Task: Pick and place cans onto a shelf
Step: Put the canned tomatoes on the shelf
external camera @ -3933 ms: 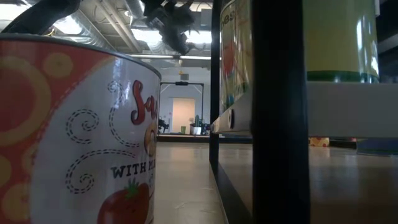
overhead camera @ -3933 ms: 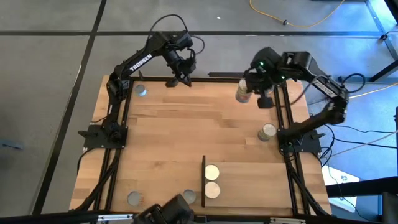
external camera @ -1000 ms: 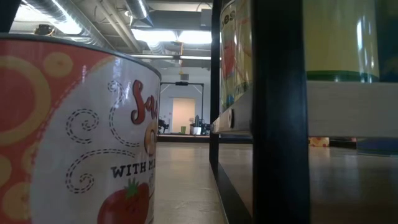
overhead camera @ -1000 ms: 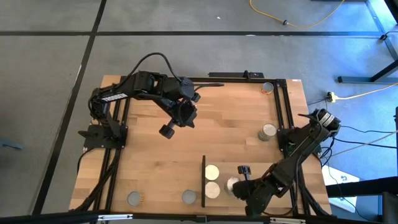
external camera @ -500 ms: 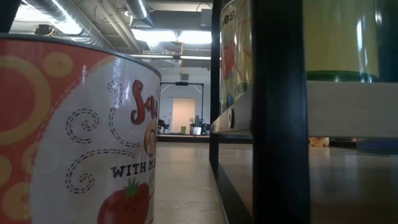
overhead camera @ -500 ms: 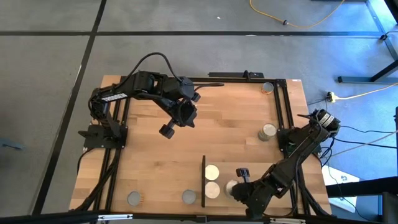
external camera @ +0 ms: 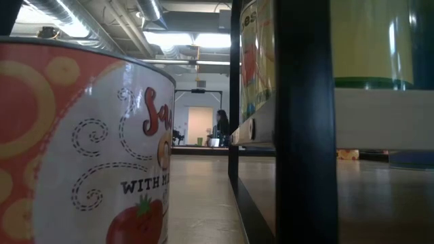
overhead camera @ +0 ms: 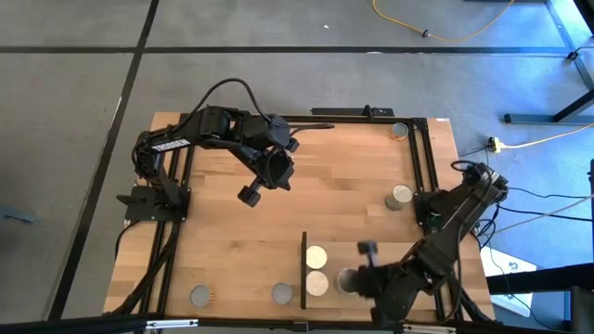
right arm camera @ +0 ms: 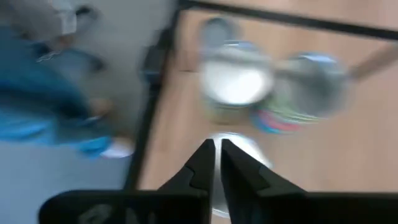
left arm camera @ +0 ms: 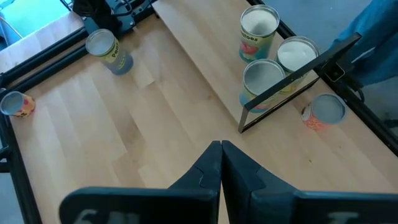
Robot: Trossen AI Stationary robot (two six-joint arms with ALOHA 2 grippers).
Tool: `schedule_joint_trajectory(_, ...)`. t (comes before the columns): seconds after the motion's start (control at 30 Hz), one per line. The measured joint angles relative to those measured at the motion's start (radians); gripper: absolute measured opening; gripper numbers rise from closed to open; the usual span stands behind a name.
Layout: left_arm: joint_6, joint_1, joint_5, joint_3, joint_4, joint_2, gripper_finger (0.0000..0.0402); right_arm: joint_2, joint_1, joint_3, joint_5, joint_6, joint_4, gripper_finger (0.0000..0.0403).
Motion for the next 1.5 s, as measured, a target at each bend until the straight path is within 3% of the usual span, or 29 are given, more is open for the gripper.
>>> schedule_joint_trajectory(0.17, -0.033, 0.0, 0.0, 0.0, 0.0, 0.0, 0.0001, -0.001, -0.006, 0.095, 0.106, 0.192, -0.3, 0.0006)
schedule_joint_trajectory(0.37, -0.057, 0.0, 0.0, 0.0, -0.001, 0.0, 0.0001, -0.001, -0.067, 0.067, 0.018, 0.324, -0.423, 0.0004)
schedule_joint_trajectory(0.57, -0.084, 0.0, 0.0, 0.0, -0.001, 0.0, 0.0001, -0.001, -0.134, -0.014, -0.099, 0.253, -0.388, 0.0002)
schedule_joint_trajectory(0.73, -0.108, 0.0, 0.0, 0.0, -0.001, 0.0, 0.0001, -0.001, -0.144, -0.061, -0.168, 0.106, -0.256, 0.0002)
schedule_joint_trajectory(0.9, -0.12, -0.006, 0.0, 0.0, -0.001, 0.0, 0.0001, -0.001, -0.155, -0.099, -0.186, 0.019, -0.184, 0.0001)
schedule_joint_trajectory(1.0, -0.133, -0.013, 0.0, 0.0, -0.001, 0.0, 0.0001, -0.001, -0.164, -0.128, -0.188, 0.008, -0.178, 0.0001)
schedule_joint_trajectory(1.27, -0.133, -0.028, -0.016, 0.0, -0.001, 0.0, 0.0001, -0.001, -0.173, -0.218, -0.323, -0.059, 0.014, 0.0001)
schedule_joint_trajectory(1.5, -0.133, -0.028, -0.021, 0.0, -0.001, 0.0, 0.0001, -0.001, -0.173, -0.235, -0.342, -0.056, 0.068, 0.0)
